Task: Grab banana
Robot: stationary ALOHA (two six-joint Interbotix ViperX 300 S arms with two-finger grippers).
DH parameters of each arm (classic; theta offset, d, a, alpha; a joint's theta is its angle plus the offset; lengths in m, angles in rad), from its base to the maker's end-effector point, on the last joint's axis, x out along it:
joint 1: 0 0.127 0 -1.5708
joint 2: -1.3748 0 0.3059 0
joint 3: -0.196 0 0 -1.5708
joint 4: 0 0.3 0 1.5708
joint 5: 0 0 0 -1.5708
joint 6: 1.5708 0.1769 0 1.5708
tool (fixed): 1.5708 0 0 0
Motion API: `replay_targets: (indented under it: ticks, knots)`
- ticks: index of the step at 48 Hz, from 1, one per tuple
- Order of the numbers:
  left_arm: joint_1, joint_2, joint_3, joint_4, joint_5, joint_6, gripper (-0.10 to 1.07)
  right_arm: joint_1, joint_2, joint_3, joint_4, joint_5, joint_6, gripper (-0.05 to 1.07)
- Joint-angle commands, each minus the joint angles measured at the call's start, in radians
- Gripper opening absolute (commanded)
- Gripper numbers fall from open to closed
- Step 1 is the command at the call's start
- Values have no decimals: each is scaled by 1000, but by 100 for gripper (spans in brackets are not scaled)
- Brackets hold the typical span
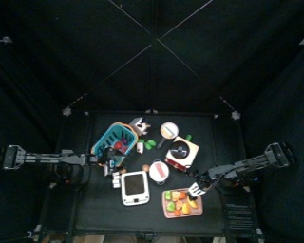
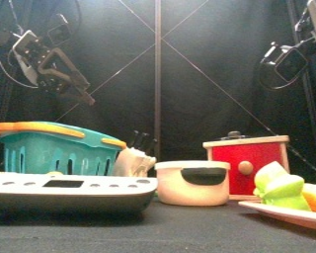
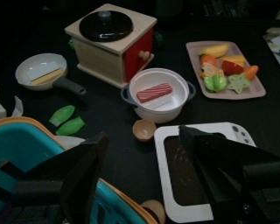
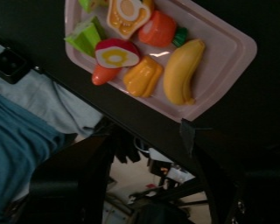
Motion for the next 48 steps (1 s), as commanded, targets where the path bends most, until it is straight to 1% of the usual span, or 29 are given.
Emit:
replay_targets:
  ticks: [1,8,13,17,22,27,37,48]
  knots:
    - [-6,8,-26,3,-17,-5,98,75,3,-21,-103,-17,123,91]
    - [-20,38,-15,-18,-72,-6,98,201,37,-21,-259,-29,370,91]
    - [-37,55,-17,-23,-81,-2,98,278,58,-23,-379,-29,534,91]
    - [-41,63,-18,-23,-83,-2,98,321,83,-21,-477,-28,673,91]
    - [-44,64,-14,-25,-83,-3,98,356,115,-20,-560,-25,781,91]
    - [-44,64,-11,-25,-83,-3,98,373,144,-23,-609,-23,830,91]
    - [-44,64,-3,-25,-83,-3,98,379,216,-41,-586,-12,824,91]
    - [-44,64,-3,-23,-81,-2,98,397,282,-72,-600,-14,821,91]
